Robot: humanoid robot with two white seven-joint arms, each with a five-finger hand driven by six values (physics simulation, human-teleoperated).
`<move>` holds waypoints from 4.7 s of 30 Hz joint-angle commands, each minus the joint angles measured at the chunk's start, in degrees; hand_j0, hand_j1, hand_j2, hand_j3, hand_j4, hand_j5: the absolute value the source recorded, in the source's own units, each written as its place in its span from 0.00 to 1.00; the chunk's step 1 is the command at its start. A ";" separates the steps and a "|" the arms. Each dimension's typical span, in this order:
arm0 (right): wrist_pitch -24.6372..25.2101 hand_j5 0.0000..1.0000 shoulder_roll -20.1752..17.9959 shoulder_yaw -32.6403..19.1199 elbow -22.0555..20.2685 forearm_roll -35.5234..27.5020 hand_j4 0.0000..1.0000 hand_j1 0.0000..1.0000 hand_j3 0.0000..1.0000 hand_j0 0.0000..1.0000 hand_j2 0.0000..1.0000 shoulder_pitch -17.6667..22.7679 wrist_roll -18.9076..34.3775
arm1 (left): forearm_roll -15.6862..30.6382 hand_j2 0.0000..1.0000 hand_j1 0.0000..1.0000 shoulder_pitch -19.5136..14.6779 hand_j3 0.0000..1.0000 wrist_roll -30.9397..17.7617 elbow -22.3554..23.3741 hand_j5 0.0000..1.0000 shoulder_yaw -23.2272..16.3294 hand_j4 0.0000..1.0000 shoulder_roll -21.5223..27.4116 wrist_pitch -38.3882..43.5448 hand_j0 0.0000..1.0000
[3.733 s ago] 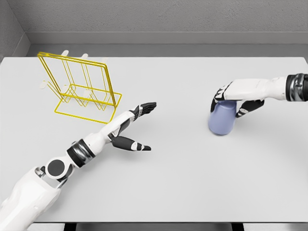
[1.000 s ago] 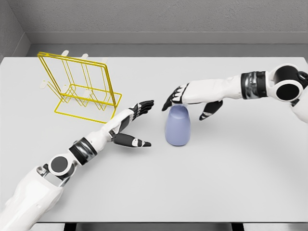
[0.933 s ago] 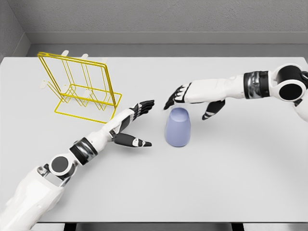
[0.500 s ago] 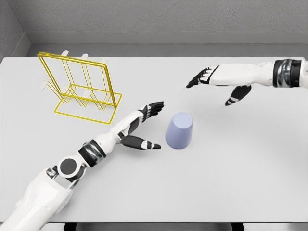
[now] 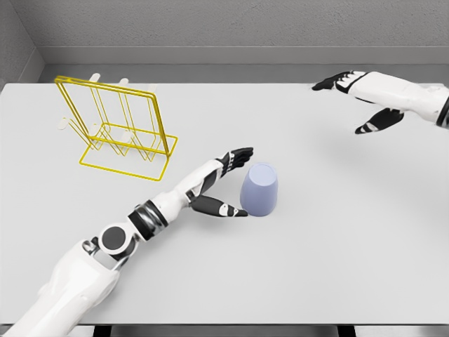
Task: Place the cup on the cup holder with both arms
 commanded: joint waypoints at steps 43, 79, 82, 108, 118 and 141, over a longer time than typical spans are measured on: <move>0.10 1.00 0.90 -3.00 2.44 -0.50 1.00 1.00 1.00 1.00 1.00 1.49 -0.28 | -0.61 0.45 0.45 -0.53 0.45 -3.61 2.27 0.45 -0.91 0.45 -4.38 -2.15 0.45; 0.10 1.00 0.90 -3.18 2.35 -0.50 1.00 1.00 1.00 1.00 1.00 1.58 -0.28 | 21.54 0.44 0.44 2.90 0.44 -4.49 -18.56 0.44 13.07 0.44 24.18 -3.03 0.44; 0.10 1.00 0.82 -3.18 2.35 -0.50 1.00 1.00 1.00 1.00 1.00 1.58 -0.28 | 22.95 0.44 0.44 2.02 0.44 -4.49 -18.56 0.44 13.07 0.44 24.71 -3.03 0.44; 0.10 1.00 0.82 -3.18 2.35 -0.50 1.00 1.00 1.00 1.00 1.00 1.58 -0.28 | 25.24 0.45 0.45 4.13 0.45 -4.22 -18.04 0.45 16.67 0.45 32.71 -2.94 0.45; 0.10 1.00 0.82 -3.18 2.35 -0.41 1.00 1.00 1.00 1.00 1.00 1.58 -0.28 | 25.06 0.45 0.45 3.25 0.45 -4.31 -17.69 0.45 18.25 0.45 31.92 -2.68 0.45; 0.10 1.00 0.73 -3.18 2.35 -0.41 1.00 1.00 1.00 1.00 1.00 1.58 -0.28 | 24.36 0.48 0.48 2.02 0.48 -4.13 -16.72 0.48 18.17 0.48 29.81 -0.04 0.48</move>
